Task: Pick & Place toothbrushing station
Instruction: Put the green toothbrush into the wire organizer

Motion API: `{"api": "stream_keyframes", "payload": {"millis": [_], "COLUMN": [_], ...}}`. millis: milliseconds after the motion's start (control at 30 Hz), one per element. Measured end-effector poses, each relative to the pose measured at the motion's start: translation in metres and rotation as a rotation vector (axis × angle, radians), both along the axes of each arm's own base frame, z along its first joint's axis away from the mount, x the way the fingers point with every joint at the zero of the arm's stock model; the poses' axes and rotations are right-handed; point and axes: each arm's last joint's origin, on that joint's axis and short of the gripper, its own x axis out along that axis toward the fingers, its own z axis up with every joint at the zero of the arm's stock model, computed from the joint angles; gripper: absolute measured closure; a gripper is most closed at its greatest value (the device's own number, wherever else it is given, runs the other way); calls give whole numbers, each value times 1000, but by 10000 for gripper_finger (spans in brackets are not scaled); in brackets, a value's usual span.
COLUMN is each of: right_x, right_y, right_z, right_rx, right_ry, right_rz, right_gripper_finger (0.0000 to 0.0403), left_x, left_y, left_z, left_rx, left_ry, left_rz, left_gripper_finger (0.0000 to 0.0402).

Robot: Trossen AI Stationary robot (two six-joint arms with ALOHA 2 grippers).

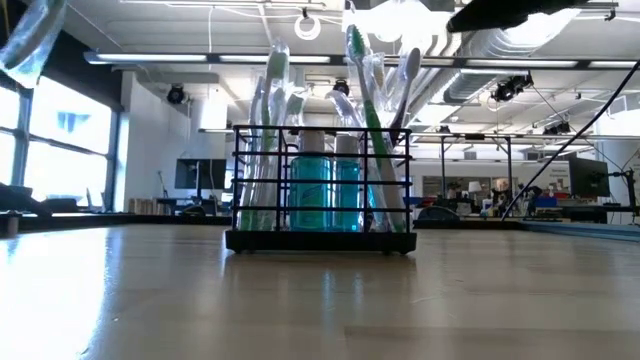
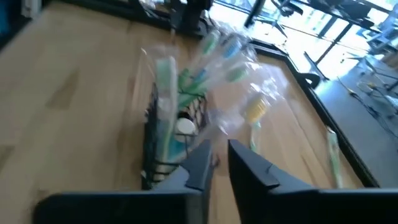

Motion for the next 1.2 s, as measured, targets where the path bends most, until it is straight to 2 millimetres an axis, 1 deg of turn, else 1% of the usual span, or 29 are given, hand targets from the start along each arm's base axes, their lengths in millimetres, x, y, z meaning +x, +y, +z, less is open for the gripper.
{"api": "stream_keyframes", "payload": {"millis": [133, 300, 367, 433, 533, 600, 733, 833, 933, 1033, 1133, 1200], "right_x": [3, 7, 9, 10, 11, 12, 12, 12, 12, 12, 12, 10], "right_y": [2, 6, 7, 7, 8, 10, 14, 17, 18, 18, 18, 20], "right_z": [5, 17, 22, 26, 33, 37, 44, 49, 52, 52, 52, 52], "right_rx": [36, 33, 30, 18, -6, -7, 34, 61, 40, 43, 48, 49], "right_ry": [-57, -157, -200, -233, -284, -317, -379, -430, -457, -458, -457, -454], "right_rz": [10, 65, 79, 89, 106, 153, 300, 389, 437, 436, 437, 448], "right_gripper_finger": [295, 204, 178, 160, 147, 145, 144, 144, 144, 144, 144, 144], "left_x": [5, 17, 22, 26, 35, 43, 57, 73, 90, 113, 129, 133], "left_y": [-3, -11, -14, -17, -22, -26, -36, -34, -29, -19, -6, 2], "left_z": [4, 16, 22, 30, 40, 40, 30, 24, 18, 10, -1, -3], "left_rx": [36, 54, 43, 24, -25, -56, -56, -82, -137, -197, -200, -209], "left_ry": [-79, -285, -365, -459, -616, -725, -885, -963, -1011, -1070, -1055, -1048], "left_rz": [-83, -182, -194, -172, -106, -75, -78, -55, -59, -79, -58, -27], "left_gripper_finger": [401, 402, 402, 402, 402, 402, 402, 402, 402, 402, 402, 402]}}
